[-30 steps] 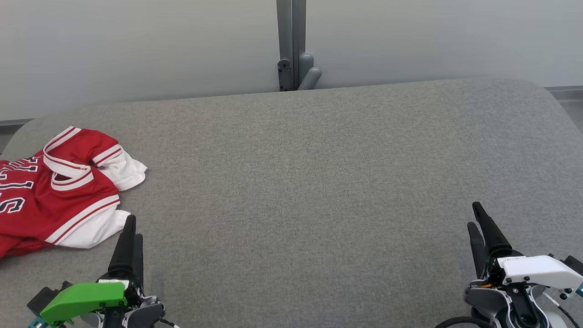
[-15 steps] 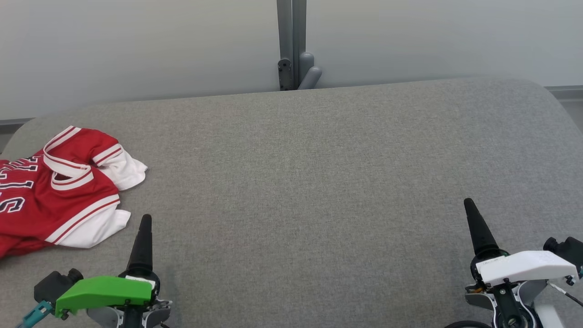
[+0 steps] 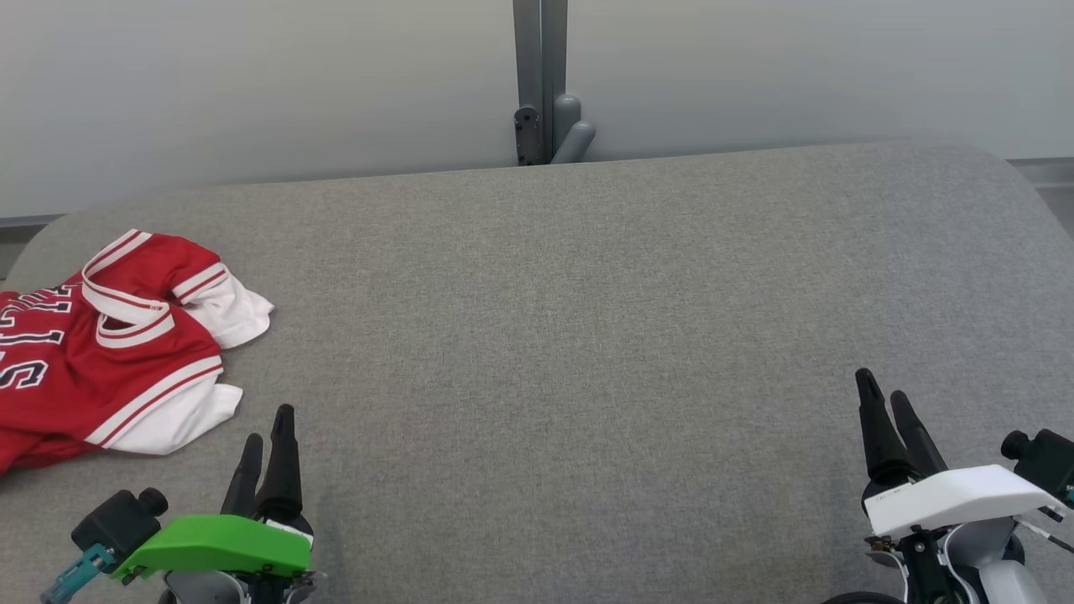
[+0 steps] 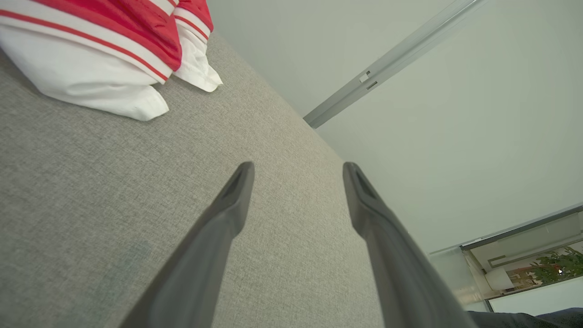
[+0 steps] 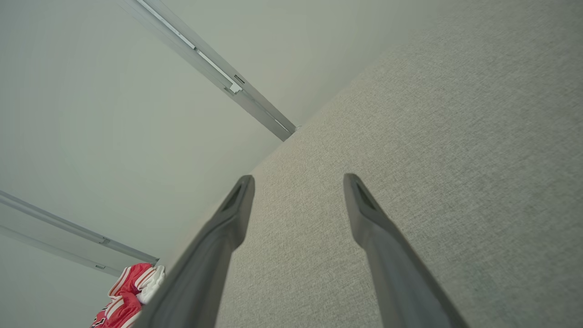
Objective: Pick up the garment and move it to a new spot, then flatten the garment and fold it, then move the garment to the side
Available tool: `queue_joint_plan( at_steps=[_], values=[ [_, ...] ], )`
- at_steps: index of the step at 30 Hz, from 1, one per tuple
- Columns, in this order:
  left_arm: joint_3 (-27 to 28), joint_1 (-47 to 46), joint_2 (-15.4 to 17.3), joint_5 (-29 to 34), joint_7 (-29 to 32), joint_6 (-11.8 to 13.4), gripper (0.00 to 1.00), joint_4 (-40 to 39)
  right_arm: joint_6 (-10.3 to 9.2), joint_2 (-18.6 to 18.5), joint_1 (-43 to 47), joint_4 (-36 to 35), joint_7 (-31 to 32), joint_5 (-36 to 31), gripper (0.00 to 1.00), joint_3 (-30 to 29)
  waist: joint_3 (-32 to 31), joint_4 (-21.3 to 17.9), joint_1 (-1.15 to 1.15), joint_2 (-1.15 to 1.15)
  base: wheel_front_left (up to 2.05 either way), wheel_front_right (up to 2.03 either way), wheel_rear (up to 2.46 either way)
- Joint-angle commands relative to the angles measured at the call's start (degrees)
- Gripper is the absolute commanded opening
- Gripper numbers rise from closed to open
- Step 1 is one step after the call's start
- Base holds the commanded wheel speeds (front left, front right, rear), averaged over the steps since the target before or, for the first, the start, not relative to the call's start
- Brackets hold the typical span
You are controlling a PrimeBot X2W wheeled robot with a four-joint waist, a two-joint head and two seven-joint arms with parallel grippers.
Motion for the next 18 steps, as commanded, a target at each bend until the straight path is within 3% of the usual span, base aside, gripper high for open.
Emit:
queue_joint_plan(
  at_steps=[1,18],
  values=[
    [-0.1,-0.4,0.5,2.9,-0.7,0.1,1.0,-0.7,0.03,-0.5,-0.3,-1.2,-0.7,-2.8,1.0,-0.1,0.0,0.0,0.0,0.0,0.0,0.0,0.0],
    [-0.8,0.8,0.5,17.0,-3.8,-0.2,1.0,-0.8,0.03,-0.1,1.2,-2.6,-3.9,-16.8,1.0,-0.7,0.1,-0.1,0.0,0.0,0.0,0.0,0.0]
  ],
)
